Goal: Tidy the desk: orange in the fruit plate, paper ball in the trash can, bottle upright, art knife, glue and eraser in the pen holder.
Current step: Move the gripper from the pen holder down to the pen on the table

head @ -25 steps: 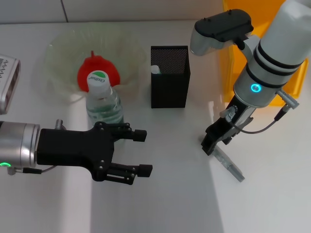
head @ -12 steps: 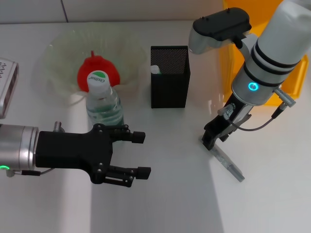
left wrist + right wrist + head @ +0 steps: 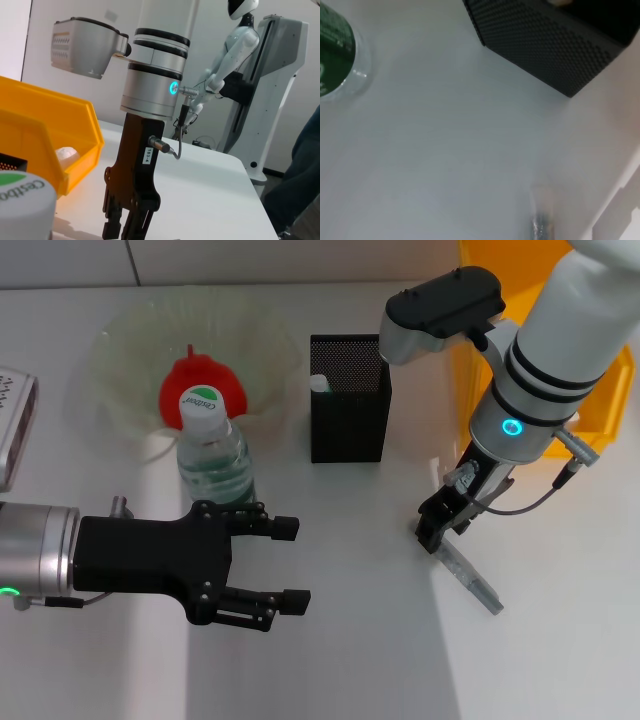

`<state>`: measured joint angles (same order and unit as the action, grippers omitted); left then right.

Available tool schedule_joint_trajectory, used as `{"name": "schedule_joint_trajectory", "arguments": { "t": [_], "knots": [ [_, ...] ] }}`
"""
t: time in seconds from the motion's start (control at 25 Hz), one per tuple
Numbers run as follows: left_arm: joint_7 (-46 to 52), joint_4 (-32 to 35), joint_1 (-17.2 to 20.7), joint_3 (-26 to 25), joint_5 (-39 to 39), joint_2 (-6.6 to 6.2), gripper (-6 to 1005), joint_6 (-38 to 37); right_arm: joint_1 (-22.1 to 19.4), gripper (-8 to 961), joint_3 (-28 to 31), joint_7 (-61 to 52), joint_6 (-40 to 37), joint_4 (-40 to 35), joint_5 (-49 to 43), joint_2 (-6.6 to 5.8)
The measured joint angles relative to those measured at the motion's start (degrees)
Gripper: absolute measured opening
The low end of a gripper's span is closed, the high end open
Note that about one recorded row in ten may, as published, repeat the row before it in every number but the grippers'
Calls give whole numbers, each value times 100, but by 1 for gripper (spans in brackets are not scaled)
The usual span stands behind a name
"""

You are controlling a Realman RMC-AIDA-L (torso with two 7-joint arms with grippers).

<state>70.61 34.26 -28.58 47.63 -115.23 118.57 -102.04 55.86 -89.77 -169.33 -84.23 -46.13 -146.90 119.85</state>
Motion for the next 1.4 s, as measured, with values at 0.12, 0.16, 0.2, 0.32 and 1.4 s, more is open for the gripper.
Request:
{"name": "schedule_joint_trajectory", "arguments": {
  "t": [0.12, 0.16, 0.2, 0.32, 1.4],
  "knots": [
    [-2, -3, 1, 0, 0, 0, 835, 0, 11, 426, -19, 0, 14, -2, 6, 1],
    [-4, -5, 2, 0, 0, 0, 835, 0, 15, 425, -21, 0, 15, -3, 8, 2],
    [-4, -5, 2, 0, 0, 0, 835, 0, 15, 424, -21, 0, 15, -3, 8, 2],
    [-4, -7, 2, 0, 0, 0, 835, 0, 15, 420, -22, 11, 20, -2, 11, 3],
    [-57, -7, 2, 0, 10, 0, 835, 0, -10, 139, -163, 44, 93, -41, 21, 3]
  ]
}}
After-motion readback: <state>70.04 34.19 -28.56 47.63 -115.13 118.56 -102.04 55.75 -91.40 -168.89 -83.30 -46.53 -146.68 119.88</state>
